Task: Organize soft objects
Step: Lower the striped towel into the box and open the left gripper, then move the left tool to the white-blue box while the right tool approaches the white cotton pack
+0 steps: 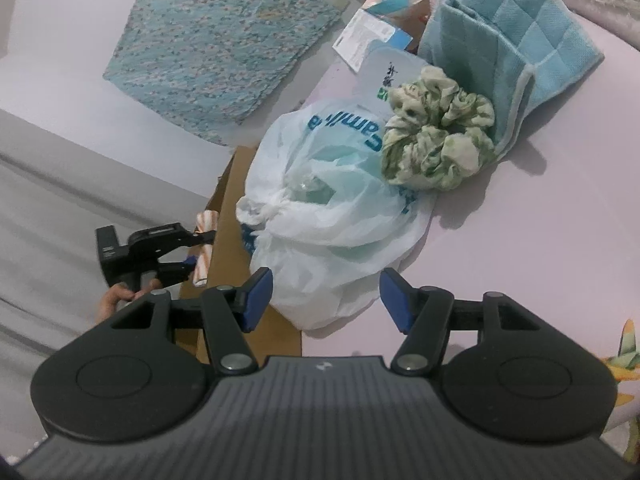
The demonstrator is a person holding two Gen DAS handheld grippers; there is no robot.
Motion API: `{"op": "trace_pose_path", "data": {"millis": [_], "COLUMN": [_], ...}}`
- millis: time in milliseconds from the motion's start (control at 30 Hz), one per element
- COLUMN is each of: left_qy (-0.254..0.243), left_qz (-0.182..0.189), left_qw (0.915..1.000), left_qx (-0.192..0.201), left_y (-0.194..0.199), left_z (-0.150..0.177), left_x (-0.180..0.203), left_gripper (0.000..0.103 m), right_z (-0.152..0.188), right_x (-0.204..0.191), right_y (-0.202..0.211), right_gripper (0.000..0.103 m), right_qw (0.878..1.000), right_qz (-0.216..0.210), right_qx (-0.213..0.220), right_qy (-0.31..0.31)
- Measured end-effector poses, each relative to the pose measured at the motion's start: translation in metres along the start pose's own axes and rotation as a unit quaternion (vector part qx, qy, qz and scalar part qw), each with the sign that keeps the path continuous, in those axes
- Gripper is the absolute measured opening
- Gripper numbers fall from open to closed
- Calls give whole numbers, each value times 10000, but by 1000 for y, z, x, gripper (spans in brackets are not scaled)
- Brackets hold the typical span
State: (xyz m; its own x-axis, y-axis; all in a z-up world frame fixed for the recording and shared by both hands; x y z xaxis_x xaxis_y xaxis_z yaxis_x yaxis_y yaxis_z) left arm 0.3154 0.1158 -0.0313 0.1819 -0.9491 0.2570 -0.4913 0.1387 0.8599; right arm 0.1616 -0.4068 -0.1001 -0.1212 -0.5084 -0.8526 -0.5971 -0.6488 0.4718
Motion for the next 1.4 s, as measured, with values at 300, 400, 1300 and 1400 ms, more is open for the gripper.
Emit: {"op": "trace_pose_path", "data": {"millis": [300,400,1300,1400], "left_qy": [165,182,-2306,-2566], "left_qz": [-18,-69,816,1102], "left_qw": [9999,9998,9585,9506], "left_qx": [18,16,1466,1354], "left_y": [-39,-36,195,184], "left_z": [-14,-15,153,184], "left_x": [-12,-11,164,190], "left_gripper": [55,56,86,86], "right_z": [-10,-10,7,8], "right_x": [9,12,33,39], "right_y": [-8,-10,80,93], "right_gripper": [62,62,67,68], "right_qw": [9997,9996,9984,9977], "right_qz": [197,219,-87,-67], "right_qx": [34,2,555,653], "right_qy": [-122,-164,116,138]}}
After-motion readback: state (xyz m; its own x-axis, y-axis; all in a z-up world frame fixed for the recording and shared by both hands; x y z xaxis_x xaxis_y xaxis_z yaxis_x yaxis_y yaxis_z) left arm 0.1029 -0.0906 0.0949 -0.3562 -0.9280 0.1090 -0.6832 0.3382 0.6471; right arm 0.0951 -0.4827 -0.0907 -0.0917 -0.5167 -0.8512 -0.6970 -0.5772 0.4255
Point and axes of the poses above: each gripper's, at about its wrist camera, not at the fingertips, and y roughly against the way its jaws point, x to its right, z to its underside, the point moved 1 cm from there along -y, roughly the way its jaws point, and after that the axes turned 5 degrees about -y, right-handed, at the moved point
